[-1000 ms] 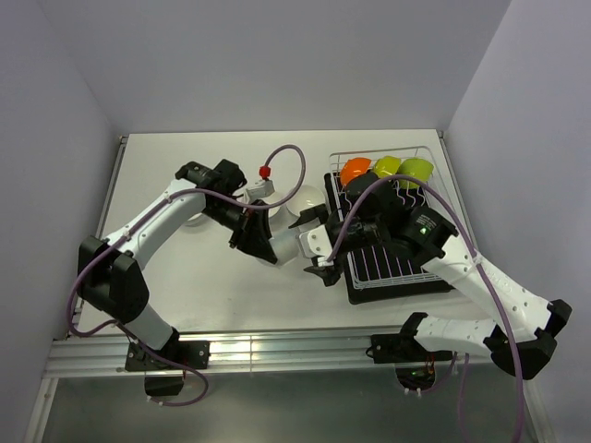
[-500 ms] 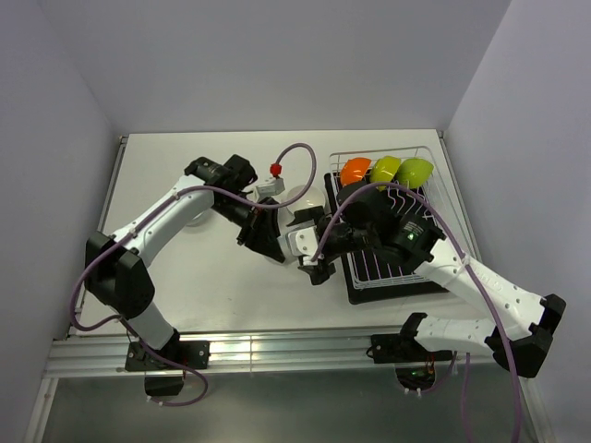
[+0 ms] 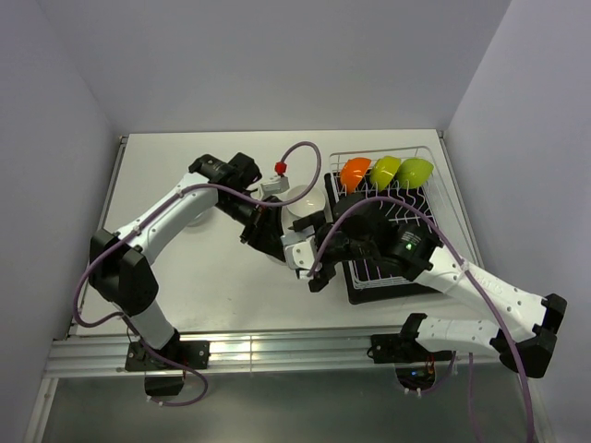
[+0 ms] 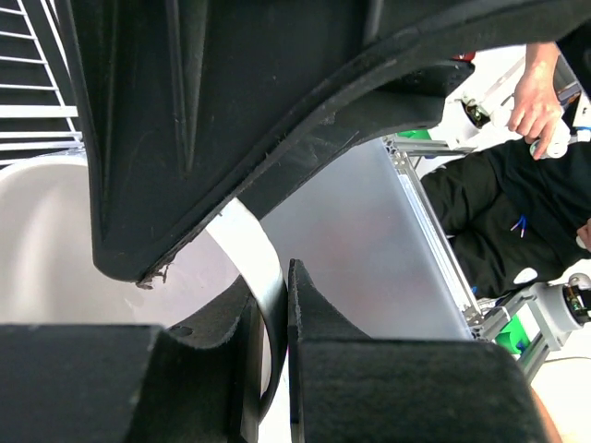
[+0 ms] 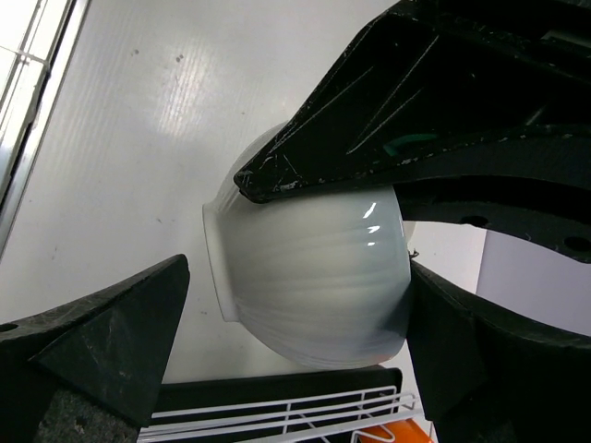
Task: Load the bowls into the dish rack
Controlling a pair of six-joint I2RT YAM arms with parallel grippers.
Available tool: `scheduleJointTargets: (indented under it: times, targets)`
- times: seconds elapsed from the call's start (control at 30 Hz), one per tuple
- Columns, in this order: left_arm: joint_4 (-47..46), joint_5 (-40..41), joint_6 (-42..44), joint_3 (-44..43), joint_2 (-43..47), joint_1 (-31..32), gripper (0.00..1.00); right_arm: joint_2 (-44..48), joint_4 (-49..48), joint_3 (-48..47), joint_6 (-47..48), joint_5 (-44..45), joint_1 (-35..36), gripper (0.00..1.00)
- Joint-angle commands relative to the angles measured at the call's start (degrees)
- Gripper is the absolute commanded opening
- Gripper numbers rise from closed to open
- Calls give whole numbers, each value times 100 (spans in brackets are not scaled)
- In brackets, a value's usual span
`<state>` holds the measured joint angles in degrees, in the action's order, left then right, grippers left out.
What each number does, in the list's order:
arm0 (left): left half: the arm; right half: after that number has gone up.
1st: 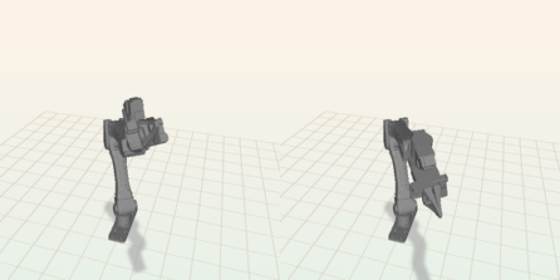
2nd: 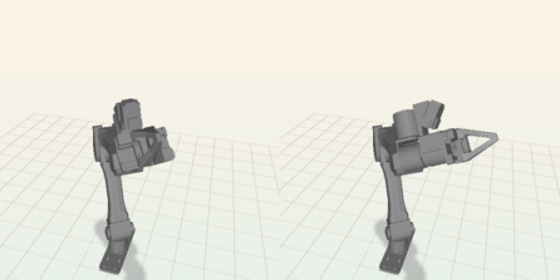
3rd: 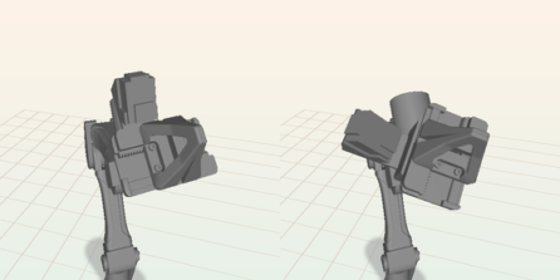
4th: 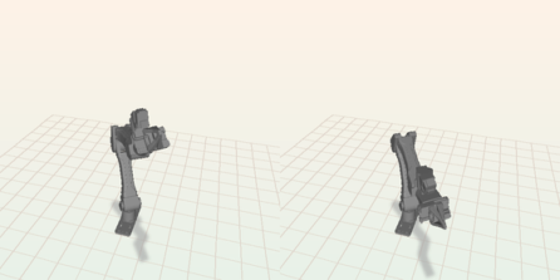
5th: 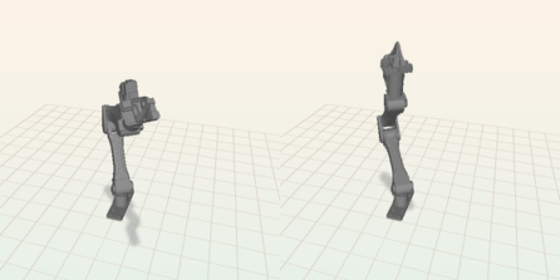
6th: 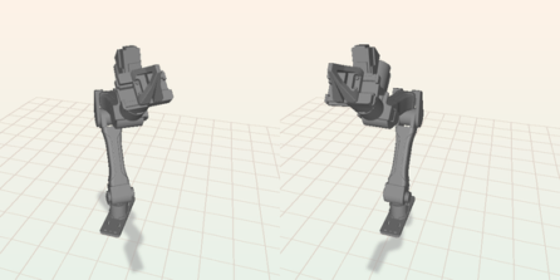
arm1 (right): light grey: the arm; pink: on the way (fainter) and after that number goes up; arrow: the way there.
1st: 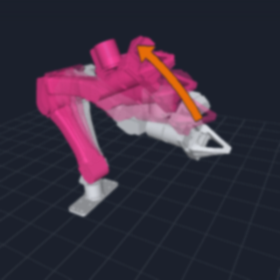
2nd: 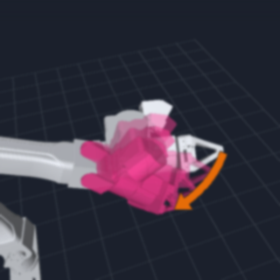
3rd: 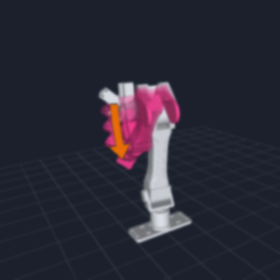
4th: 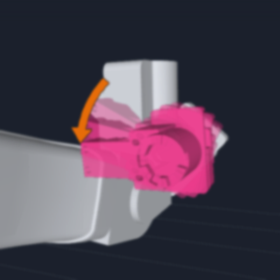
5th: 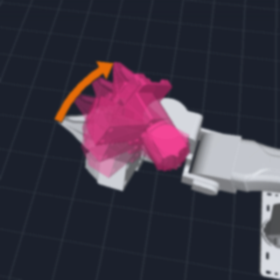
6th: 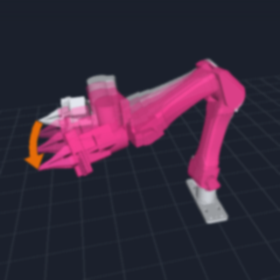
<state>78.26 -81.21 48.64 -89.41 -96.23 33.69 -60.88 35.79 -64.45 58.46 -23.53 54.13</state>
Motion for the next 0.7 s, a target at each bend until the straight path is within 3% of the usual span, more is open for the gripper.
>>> scheduleJointTargets:
  times: [0.0, 0.13, 0.3, 0.5, 0.53, 0.6, 0.63, 0.67]
  targets:
    - [14, -1573, 5, -341, 16, 6, 0, 77, -204, 72, 113, 155, 124, 98]
    - [14, -1573, 22, -332, 42, 32, 0, 85, -353, 134, 122, 313, 177, 92]
    - [14, -1573, 14, -332, 69, 32, 0, 50, -441, 143, 87, 533, 212, 75]
    - [14, -1573, 31, -341, 60, 41, 5, -2, -354, 38, 105, 613, 239, 36]
    - [14, -1573, 40, -349, 51, 41, 7, -20, -301, 20, 78, 621, 238, 22]
    - [14, -1530, 49, -376, -1, 50, 17, -38, -239, -68, -9, 604, 238, 7]
    - [14, -1512, 40, -402, -28, 41, 20, -20, -196, -68, -36, 560, 238, 0]
    - [14, -1486, 40, -428, -80, 50, 25, 6, -178, -68, -53, 525, 247, 0]
